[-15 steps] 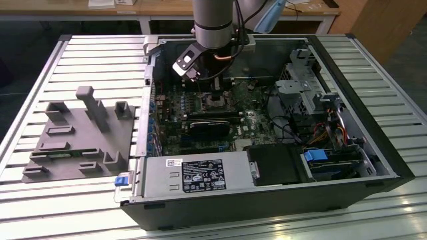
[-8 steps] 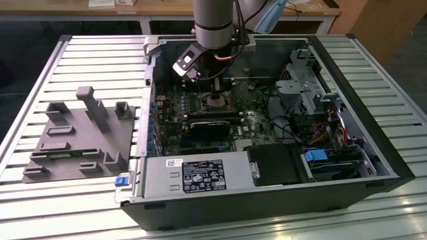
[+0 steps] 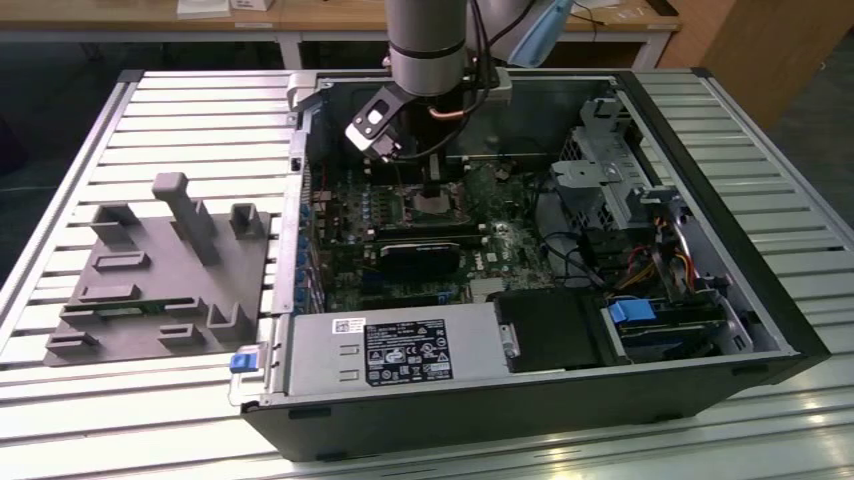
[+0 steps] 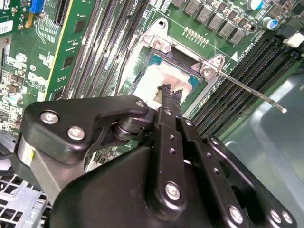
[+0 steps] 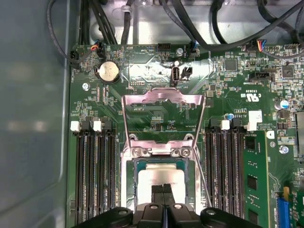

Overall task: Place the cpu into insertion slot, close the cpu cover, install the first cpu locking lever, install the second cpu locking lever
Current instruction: 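Place the cpu into insertion slot, then close the cpu cover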

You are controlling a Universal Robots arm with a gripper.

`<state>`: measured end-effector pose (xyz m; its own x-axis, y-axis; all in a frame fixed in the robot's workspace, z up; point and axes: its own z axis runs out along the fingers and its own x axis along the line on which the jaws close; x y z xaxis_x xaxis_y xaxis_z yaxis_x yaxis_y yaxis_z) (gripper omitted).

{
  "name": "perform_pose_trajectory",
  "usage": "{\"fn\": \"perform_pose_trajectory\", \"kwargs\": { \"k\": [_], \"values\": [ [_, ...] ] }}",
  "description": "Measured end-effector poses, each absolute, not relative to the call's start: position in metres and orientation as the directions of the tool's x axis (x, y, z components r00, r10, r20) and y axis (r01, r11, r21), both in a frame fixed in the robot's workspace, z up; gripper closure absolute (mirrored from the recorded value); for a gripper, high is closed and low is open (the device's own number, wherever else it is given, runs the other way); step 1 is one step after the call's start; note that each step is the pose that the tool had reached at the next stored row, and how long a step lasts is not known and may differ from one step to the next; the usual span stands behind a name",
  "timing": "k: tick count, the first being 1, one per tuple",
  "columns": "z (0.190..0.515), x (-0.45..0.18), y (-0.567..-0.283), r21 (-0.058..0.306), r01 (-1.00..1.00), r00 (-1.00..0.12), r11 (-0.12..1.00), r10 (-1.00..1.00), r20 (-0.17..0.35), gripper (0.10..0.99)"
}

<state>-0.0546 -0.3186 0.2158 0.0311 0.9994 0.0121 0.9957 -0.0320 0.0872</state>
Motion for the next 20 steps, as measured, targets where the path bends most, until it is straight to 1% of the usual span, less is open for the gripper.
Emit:
{"fn": "perform_pose_trajectory", "kwargs": {
  "k": [6, 8, 10, 20],
  "values": [
    [0.23, -0.055, -0.319, 0.088, 0.996, 0.031, -0.032, 0.999, 0.012, 0.984],
    [0.241, -0.055, -0.319, 0.089, 0.996, 0.031, -0.032, 0.999, 0.012, 0.984],
    [0.245, -0.055, -0.319, 0.089, 0.995, 0.031, -0.032, 0.999, 0.012, 0.984],
    [0.247, -0.055, -0.319, 0.089, 0.995, 0.031, -0.032, 0.999, 0.012, 0.984]
  ]
}}
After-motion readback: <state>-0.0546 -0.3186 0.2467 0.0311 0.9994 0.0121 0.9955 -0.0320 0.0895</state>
